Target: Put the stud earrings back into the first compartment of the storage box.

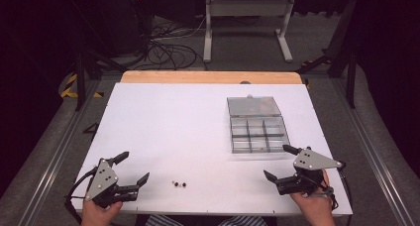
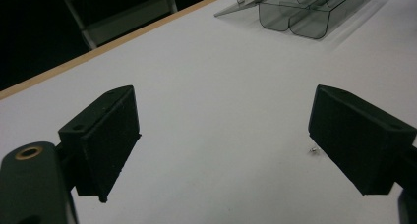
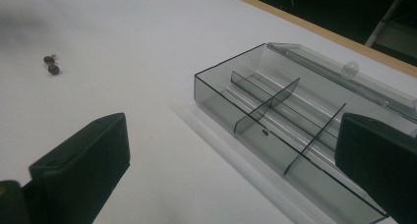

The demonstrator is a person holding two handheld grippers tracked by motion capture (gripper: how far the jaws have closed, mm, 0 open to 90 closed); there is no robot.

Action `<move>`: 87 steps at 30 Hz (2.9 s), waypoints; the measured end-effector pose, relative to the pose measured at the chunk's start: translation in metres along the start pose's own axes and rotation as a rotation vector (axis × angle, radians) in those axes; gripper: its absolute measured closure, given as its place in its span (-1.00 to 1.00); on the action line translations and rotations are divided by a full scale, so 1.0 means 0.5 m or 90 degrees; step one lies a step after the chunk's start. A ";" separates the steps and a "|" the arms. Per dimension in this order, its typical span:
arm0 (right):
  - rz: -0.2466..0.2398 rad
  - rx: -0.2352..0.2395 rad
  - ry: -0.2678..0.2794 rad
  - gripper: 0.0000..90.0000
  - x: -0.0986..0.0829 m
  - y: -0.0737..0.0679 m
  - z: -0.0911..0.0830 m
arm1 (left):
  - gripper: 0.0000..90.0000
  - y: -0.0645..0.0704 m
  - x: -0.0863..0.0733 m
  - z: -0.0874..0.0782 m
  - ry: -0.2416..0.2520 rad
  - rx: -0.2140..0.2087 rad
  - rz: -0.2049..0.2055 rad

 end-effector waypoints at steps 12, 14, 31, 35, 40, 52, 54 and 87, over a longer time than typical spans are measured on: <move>-0.021 0.032 -0.024 -0.91 0.043 -0.018 0.014 | -0.72 0.001 -0.001 0.001 -0.003 0.004 -0.002; -0.022 0.045 -0.025 -0.90 0.053 -0.026 0.019 | -0.72 0.001 -0.001 0.001 -0.004 0.004 -0.002; -0.070 0.140 -0.030 -0.86 0.146 -0.116 0.105 | -0.72 0.001 -0.001 0.000 -0.003 0.002 -0.002; -0.084 0.160 -0.035 -0.86 0.161 -0.140 0.126 | -0.72 0.000 -0.001 -0.001 -0.003 0.003 -0.001; -0.097 0.178 -0.038 -0.86 0.175 -0.162 0.146 | -0.72 0.000 -0.001 -0.001 -0.003 0.002 -0.001; -0.126 0.233 -0.047 -0.86 0.204 -0.232 0.203 | -0.73 0.000 -0.001 -0.002 -0.002 0.001 0.000; -0.129 0.240 -0.051 -0.86 0.207 -0.242 0.211 | -0.73 0.000 -0.001 -0.003 -0.002 0.000 -0.001; -0.126 0.296 -0.183 -0.15 0.185 -0.336 0.321 | -0.73 -0.005 -0.003 -0.003 -0.003 0.001 -0.004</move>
Point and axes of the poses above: each handheld gripper's, and its own axes: z roughly forward along the jaws, x roughly out of its top, y roughly to its right, the point moved 4 cm from there along z, roughly forward along the jaws, and after that the axes turned 6 degrees about -x, right-handed, at the moved point
